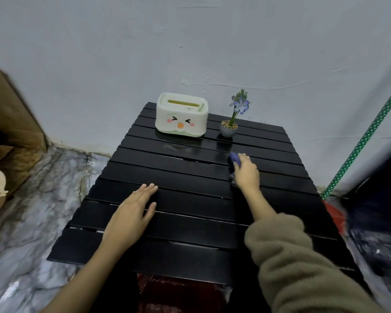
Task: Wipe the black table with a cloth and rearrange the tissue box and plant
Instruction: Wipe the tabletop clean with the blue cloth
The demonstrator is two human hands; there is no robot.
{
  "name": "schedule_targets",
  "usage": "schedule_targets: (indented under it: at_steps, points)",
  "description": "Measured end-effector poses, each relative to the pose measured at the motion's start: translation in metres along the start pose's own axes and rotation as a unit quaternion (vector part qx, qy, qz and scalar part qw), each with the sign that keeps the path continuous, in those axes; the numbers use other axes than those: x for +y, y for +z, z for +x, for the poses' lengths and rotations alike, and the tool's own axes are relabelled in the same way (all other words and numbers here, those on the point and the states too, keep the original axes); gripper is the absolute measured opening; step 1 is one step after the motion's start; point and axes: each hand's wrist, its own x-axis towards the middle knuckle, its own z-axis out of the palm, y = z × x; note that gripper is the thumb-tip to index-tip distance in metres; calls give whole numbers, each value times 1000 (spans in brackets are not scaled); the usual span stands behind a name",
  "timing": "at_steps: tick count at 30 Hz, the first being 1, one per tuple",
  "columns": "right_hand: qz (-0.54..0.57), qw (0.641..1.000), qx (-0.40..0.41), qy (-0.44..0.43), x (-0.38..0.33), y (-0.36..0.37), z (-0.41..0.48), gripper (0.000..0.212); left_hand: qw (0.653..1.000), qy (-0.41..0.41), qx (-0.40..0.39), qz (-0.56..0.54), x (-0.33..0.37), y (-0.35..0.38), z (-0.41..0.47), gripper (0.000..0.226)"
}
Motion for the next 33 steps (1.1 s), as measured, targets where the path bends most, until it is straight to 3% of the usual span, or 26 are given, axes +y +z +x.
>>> schedule_targets:
  at_steps: [4,8,10,14,16,19,22,24,28,31,33]
  points:
    - [37,969,-154,-189,-49,45,-49,39,1000,-4,0,-3,1,0,0,44]
    - [66,945,-198,-250,-19,22,-97,42,1000,-1,-5,-3,0,0,-1,44]
    - [68,955,-183,-224,24,-10,-103,42,1000,0,-5,-4,0,0,-1,44]
    - [47,998,-36,-23,105,-71,-76,39,1000,3,-1,0,-1,1,-1,45]
    - [-2,999,23,38,120,-82,-52,38,1000,6,3,0,0,1,-1,44]
    - [-14,997,39,60,97,-60,-25,36,1000,8,6,-3,0,0,-1,44]
    - [9,1000,-24,-5,46,-15,-19,36,1000,7,6,-5,0,0,-1,44]
    - [27,992,-83,-95,4,13,-35,38,1000,8,6,-4,-1,1,-1,44]
    - [73,937,-221,-260,-30,25,-108,44,1000,9,5,-1,-1,1,-1,44]
    - [87,917,-264,-287,9,-10,-143,44,1000,12,5,-5,-2,1,-2,45]
    - [82,935,-240,-248,40,-38,-138,45,1000,15,5,-13,-3,2,-2,44]
